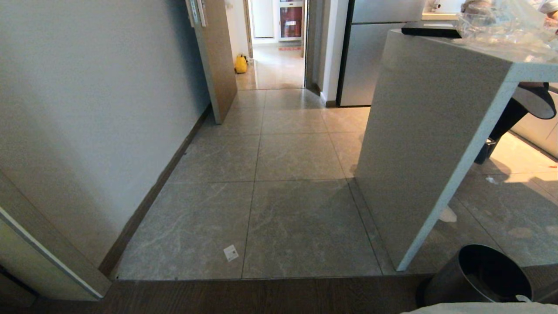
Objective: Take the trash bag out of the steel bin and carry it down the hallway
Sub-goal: Put the trash bag at the door
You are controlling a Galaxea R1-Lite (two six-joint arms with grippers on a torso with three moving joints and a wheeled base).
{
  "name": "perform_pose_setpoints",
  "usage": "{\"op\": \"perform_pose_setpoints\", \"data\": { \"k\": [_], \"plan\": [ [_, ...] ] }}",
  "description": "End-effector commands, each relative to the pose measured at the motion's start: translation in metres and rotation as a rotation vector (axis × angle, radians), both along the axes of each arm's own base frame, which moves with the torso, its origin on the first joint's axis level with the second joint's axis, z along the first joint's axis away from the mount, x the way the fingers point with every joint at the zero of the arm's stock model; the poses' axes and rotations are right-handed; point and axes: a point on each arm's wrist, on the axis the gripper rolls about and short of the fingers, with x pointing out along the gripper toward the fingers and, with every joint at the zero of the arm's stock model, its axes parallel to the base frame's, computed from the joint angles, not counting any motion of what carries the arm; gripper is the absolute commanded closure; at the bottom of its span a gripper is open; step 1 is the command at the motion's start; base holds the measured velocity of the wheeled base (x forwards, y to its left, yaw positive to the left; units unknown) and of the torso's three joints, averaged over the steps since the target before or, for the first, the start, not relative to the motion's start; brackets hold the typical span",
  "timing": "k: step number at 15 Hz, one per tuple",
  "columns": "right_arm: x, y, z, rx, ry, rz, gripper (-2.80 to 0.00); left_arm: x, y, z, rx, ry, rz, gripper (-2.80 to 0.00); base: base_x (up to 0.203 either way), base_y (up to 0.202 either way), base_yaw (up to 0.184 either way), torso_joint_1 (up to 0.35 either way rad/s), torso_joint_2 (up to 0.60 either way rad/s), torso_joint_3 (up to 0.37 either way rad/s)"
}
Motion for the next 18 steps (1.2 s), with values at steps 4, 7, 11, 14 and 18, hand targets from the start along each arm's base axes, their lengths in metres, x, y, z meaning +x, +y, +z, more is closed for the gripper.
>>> {"op": "perform_pose_setpoints", "data": {
  "k": [4,7,11,14,18],
  "plan": [
    [0.0,0.0,0.0,0.001,-0.001,0.001,0.0,0.0,0.0,0.0001,0.0,-0.001,0.0,0.0,0.0,0.0,0.0,0.0,0.0,0.0],
    [0.0,0.0,0.0001,0.001,-0.002,0.001,0.0,0.0,0.0,0.0001,-0.001,-0.001,0.0,0.0,0.167,0.0,0.0,0.002,0.0,0.001],
    [0.0,0.0,0.0001,0.001,-0.002,0.001,0.0,0.0,0.0,0.0001,-0.002,-0.001,0.0,0.0,0.19,0.0,0.001,0.004,0.0,0.004],
    [0.0,0.0,0.0,0.001,0.0,0.001,0.0,0.0,0.0,0.0,-0.002,0.0,0.0,0.0,0.193,0.0,0.002,0.007,0.0,0.004],
    [0.0001,0.0,-0.0004,0.001,0.001,0.001,0.0,0.0,0.0,0.0,-0.002,0.0,0.0,0.0,0.191,0.0,0.0,0.003,0.0,0.001]
  ]
}}
